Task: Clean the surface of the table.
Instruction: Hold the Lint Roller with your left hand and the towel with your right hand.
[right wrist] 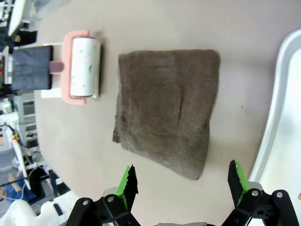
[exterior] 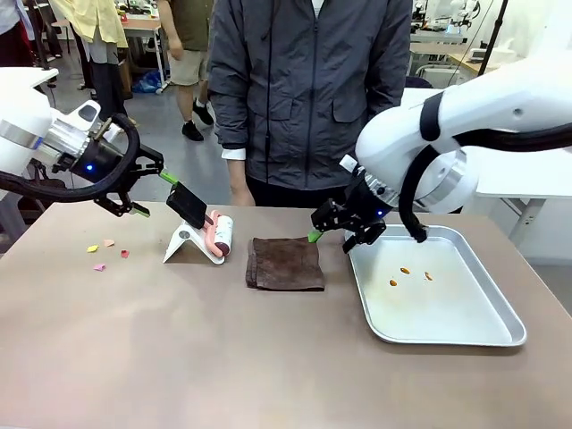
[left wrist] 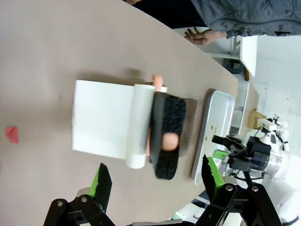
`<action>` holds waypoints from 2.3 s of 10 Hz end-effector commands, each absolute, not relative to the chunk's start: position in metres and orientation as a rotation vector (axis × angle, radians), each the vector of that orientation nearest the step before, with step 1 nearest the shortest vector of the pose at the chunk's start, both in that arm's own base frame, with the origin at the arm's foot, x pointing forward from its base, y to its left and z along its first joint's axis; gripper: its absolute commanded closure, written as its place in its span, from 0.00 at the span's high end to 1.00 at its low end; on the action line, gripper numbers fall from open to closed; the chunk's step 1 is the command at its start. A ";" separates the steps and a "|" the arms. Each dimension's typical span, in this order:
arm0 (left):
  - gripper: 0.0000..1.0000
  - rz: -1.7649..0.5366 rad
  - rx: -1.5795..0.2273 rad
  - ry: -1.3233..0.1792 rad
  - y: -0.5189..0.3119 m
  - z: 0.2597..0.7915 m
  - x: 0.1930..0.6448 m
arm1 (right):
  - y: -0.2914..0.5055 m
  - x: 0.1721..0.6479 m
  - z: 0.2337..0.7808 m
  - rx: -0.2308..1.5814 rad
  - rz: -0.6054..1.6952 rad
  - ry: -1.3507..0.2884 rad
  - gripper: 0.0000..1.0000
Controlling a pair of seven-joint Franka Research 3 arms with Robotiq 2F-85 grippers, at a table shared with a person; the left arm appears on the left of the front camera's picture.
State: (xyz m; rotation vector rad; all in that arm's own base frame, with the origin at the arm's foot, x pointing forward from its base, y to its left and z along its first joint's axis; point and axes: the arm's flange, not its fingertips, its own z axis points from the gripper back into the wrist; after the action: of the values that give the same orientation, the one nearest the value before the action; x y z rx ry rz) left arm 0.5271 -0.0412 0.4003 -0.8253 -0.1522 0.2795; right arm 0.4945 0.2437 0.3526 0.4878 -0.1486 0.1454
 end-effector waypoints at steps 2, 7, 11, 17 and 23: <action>1.00 0.237 -0.846 -0.146 -0.046 0.392 0.549 | 0.293 0.518 0.331 0.395 0.150 -0.212 1.00; 1.00 0.141 -0.831 -0.151 -0.045 0.386 0.554 | 0.322 0.534 0.305 0.243 0.134 -0.147 1.00; 1.00 0.100 -0.839 -0.137 -0.049 0.383 0.558 | 0.325 0.539 0.297 0.242 0.000 -0.206 1.00; 0.40 0.048 -0.872 -0.144 -0.057 0.382 0.559 | 0.323 0.536 0.295 0.283 0.035 -0.132 0.47; 0.00 0.037 -0.884 -0.157 -0.060 0.385 0.559 | 0.324 0.536 0.291 0.303 0.051 -0.111 0.04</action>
State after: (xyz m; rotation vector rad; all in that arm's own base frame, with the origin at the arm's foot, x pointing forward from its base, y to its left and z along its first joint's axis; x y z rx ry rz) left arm 0.5574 -0.0583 0.3829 -0.8583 -0.1388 0.0573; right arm 0.5300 0.3263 0.2963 0.2762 -0.1360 0.0376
